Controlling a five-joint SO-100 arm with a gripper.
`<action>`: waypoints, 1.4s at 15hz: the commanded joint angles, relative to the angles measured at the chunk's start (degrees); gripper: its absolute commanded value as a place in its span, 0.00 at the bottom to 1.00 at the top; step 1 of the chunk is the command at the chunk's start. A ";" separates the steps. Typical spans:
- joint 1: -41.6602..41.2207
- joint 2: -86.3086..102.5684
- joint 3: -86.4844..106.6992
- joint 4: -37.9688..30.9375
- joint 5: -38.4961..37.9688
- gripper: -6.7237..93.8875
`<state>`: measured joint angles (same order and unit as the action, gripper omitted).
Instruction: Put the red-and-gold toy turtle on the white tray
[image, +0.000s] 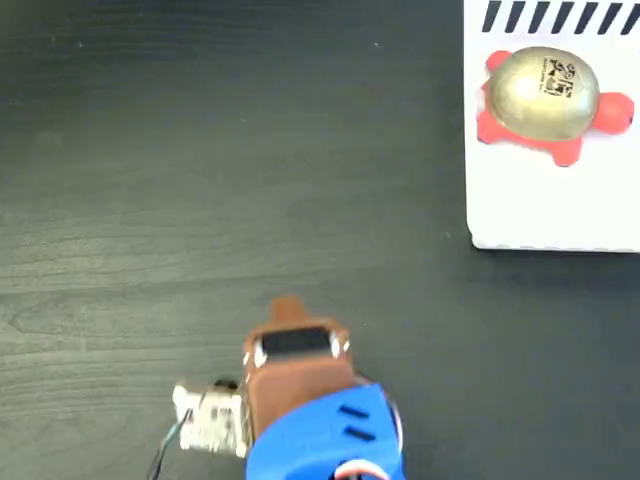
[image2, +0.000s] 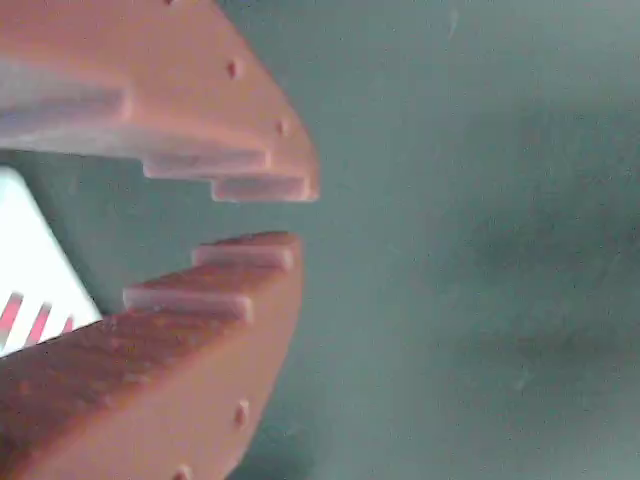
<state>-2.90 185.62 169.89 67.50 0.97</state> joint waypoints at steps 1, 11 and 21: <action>-1.67 0.53 -2.02 5.10 -0.09 0.07; -1.14 0.53 -2.29 5.80 0.88 0.07; -1.14 0.53 -2.29 5.80 0.88 0.07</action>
<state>-3.69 185.80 169.89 72.69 1.32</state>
